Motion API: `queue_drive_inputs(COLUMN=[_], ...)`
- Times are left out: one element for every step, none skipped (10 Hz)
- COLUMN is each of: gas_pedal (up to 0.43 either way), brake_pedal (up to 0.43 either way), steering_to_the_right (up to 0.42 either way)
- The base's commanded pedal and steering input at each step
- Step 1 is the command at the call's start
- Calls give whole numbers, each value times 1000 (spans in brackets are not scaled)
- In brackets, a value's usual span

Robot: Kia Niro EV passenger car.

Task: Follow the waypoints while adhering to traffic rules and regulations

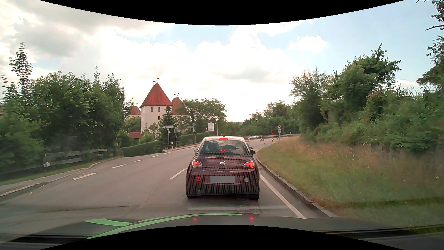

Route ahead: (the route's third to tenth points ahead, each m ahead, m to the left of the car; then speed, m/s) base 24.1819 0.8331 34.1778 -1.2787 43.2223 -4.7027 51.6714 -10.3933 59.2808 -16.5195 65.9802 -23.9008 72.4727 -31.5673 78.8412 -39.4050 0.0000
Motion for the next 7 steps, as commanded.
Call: queue_drive_inputs(gas_pedal=[0,0,0,0,0,0,0], brake_pedal=[311,311,311,311,311,311,317], steering_to_the_right=[27,27,27,27,27,27,27])
